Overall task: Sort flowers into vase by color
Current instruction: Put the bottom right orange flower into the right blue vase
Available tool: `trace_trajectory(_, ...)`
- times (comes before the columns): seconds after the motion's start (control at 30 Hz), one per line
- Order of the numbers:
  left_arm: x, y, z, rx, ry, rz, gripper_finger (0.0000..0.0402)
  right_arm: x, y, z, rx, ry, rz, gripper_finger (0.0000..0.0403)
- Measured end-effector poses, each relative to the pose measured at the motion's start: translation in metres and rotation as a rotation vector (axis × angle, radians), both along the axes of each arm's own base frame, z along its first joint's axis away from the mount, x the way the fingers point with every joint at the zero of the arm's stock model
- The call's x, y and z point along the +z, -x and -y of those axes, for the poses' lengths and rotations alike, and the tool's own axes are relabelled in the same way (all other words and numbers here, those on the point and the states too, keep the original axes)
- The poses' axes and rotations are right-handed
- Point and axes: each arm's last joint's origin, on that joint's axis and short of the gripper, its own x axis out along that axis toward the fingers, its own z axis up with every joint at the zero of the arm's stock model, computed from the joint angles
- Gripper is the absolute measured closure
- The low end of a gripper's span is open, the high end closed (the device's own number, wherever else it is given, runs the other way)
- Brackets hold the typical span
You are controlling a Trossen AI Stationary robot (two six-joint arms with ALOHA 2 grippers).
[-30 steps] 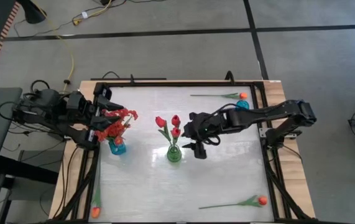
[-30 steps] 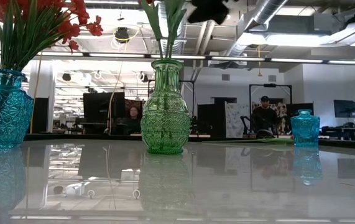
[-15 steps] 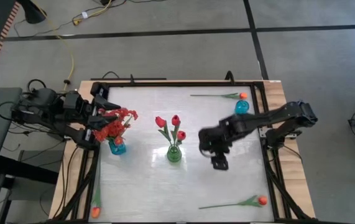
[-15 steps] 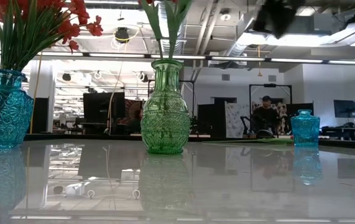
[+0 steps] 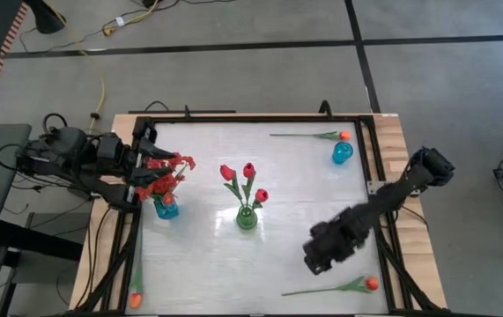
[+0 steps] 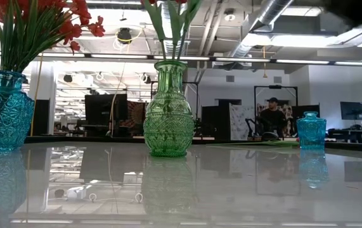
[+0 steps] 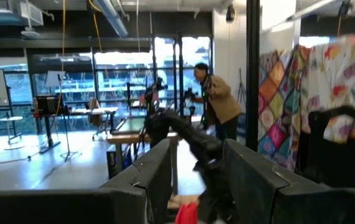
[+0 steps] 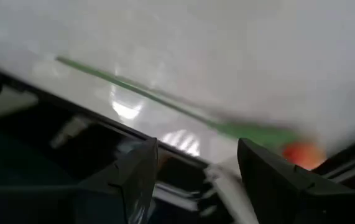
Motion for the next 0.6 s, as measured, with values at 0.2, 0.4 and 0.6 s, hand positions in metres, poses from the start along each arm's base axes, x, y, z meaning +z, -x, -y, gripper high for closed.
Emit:
trace_trajectory(0.2, -0.005, -0.006, 0.002, 0.005, -0.029, -0.047, 0.0268, -0.016, 0.03, -0.042, -0.348, 0.016, -0.083, 0.0155)
trace_trajectory(0.4, -0.006, -0.009, 0.002, 0.008, -0.029, -0.052, 0.0268, -0.04, 0.04, -0.067, -0.337, 0.071, -0.106, 0.0155)
trace_trajectory(0.6, -0.006, -0.009, 0.002, 0.004, -0.011, -0.053, 0.0268, -0.057, 0.03, -0.082, 0.02, 0.043, 0.061, 0.0155)
